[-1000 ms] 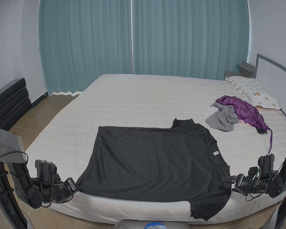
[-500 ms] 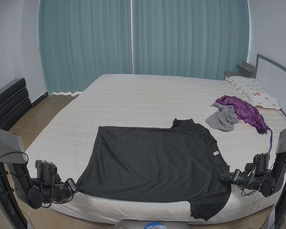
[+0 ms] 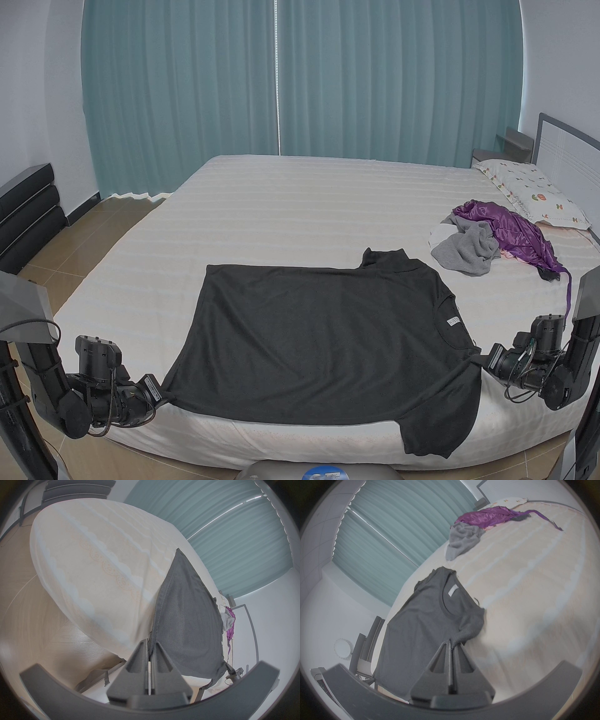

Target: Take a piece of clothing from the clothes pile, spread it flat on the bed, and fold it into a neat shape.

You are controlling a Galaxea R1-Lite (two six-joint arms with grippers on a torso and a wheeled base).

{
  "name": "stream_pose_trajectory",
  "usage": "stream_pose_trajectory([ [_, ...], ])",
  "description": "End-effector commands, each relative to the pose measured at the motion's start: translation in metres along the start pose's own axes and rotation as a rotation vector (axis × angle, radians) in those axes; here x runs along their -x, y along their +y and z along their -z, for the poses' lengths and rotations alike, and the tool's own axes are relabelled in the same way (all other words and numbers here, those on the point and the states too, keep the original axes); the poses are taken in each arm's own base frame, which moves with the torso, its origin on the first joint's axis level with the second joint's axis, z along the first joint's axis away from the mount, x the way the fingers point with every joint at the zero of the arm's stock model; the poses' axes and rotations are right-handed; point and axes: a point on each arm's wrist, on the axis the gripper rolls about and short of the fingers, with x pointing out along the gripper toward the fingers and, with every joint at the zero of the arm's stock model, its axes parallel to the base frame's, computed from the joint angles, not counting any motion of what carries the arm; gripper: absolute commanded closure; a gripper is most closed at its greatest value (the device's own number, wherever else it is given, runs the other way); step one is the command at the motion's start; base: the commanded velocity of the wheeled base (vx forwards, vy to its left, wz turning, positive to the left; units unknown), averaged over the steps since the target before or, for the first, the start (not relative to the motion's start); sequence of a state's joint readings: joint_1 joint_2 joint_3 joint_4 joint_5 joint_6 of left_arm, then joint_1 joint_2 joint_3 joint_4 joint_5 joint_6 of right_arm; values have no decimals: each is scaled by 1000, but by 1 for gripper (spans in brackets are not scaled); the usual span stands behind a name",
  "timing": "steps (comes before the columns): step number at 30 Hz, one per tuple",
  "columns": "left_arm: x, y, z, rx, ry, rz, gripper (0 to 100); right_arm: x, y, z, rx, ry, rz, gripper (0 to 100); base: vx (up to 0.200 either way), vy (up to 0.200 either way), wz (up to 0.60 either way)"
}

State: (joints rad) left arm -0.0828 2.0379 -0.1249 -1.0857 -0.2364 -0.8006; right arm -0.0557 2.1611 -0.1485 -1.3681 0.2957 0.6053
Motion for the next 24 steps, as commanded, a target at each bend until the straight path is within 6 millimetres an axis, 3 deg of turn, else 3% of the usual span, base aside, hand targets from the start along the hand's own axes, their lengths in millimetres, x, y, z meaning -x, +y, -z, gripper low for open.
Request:
stream_pose_trajectory([
  [1, -1, -1, 0, -1, 0, 2, 100, -8, 4, -14, 15, -58, -28, 100, 0, 0, 0],
  [16, -3, -4, 4, 9, 18, 11, 100, -49, -3, -20, 27, -54, -35, 100, 0, 0, 0],
  [17, -3, -4, 4, 9, 20, 10, 100, -52, -4, -21, 26, -57, -36, 0, 0, 0, 0],
  [21, -3, -4, 4, 9, 21, 9, 100, -47, -2, -21, 27, -67, -53, 0, 0, 0, 0],
  [24, -3, -4, 5, 10, 23, 7, 100, -29, 2, -24, 32, -90, -77, 0, 0, 0, 0],
])
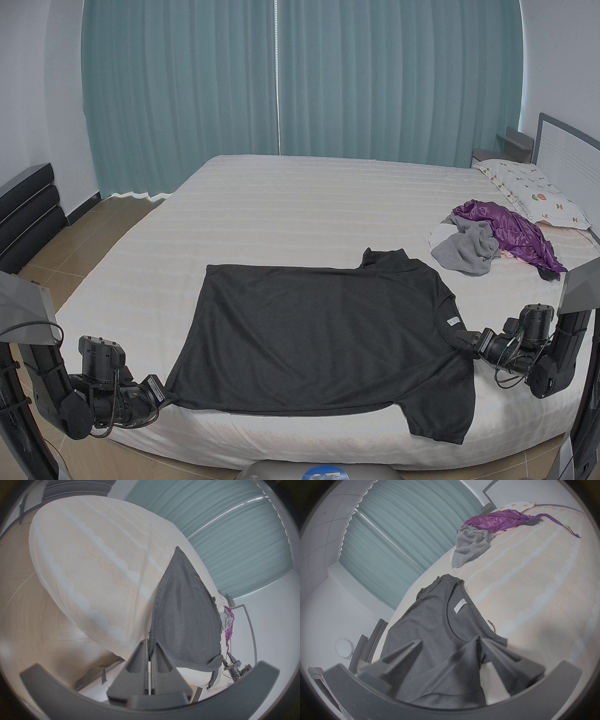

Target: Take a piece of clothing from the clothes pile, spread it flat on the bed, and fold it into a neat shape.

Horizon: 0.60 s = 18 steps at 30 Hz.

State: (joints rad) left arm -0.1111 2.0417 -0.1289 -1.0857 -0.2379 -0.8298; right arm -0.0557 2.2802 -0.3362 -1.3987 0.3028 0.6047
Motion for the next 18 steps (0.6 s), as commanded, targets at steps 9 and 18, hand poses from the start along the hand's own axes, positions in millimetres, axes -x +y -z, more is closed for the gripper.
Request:
stream_pose_trajectory([
  [9, 0, 1, 1, 2, 4, -4, 100, 66, -1, 18, 33, 120, -68, 0, 0, 0, 0],
  [18, 0, 1, 1, 3, 3, -5, 100, 80, -9, 38, 86, 263, -70, 0, 0, 0, 0],
])
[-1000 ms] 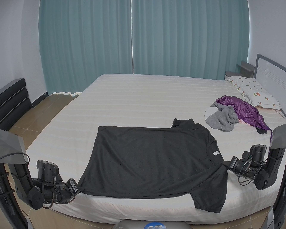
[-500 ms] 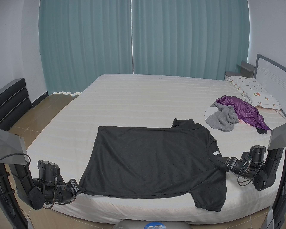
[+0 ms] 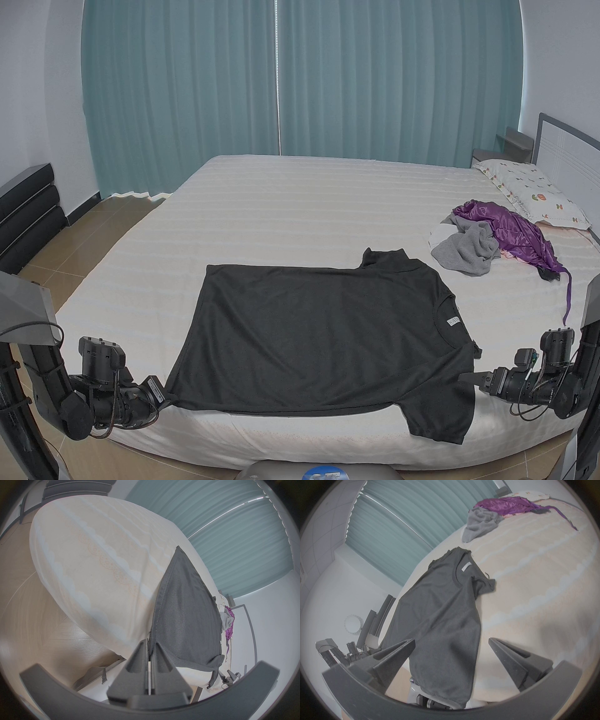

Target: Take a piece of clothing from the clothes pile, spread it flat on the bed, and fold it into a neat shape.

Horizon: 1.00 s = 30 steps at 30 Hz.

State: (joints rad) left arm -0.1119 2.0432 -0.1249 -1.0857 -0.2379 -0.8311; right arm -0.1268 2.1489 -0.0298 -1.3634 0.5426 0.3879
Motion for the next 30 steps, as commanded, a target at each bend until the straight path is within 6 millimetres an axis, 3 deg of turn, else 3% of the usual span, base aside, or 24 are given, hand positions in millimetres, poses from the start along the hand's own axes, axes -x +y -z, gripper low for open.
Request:
stream_pose_trajectory([
  [1, 0, 0, 0, 2, -1, -1, 100, 6, 1, 8, -6, 39, 5, 0, 0, 0, 0],
  [18, -1, 0, 0, -1, 1, -1, 100, -11, 0, 24, 36, 150, -12, 0, 0, 0, 0],
  [25, -1, 0, 0, -1, 1, -1, 100, -13, 1, 21, 38, 126, -21, 0, 0, 0, 0],
  [26, 0, 0, 0, -1, 0, 0, 100, -13, 1, 21, 40, 122, -22, 100, 0, 0, 0],
  [30, 0, 0, 0, 0, -2, 2, 100, -10, 0, 18, 43, 100, -10, 100, 0, 0, 0],
])
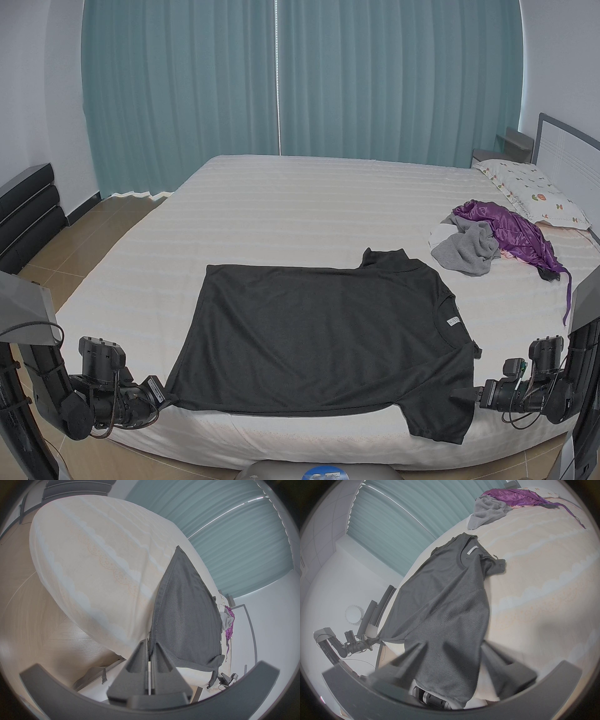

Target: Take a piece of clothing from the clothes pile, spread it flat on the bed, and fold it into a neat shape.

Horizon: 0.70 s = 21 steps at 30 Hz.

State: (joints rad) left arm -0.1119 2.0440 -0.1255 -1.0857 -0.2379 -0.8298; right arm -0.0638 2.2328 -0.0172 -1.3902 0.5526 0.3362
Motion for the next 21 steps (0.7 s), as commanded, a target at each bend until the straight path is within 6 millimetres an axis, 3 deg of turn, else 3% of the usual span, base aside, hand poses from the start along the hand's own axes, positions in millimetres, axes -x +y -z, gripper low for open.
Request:
stream_pose_trajectory([
  [1, 1, 0, 0, 1, -2, 2, 100, 5, -1, 2, -11, -5, 16, 100, 0, 0, 0],
  [13, 2, -2, 0, -5, -7, 7, 100, 16, 0, -2, -17, -32, 59, 100, 0, 0, 0],
  [21, 12, -6, -1, -26, -41, 28, 100, 40, 4, 2, 1, 9, 91, 100, 0, 0, 0],
])
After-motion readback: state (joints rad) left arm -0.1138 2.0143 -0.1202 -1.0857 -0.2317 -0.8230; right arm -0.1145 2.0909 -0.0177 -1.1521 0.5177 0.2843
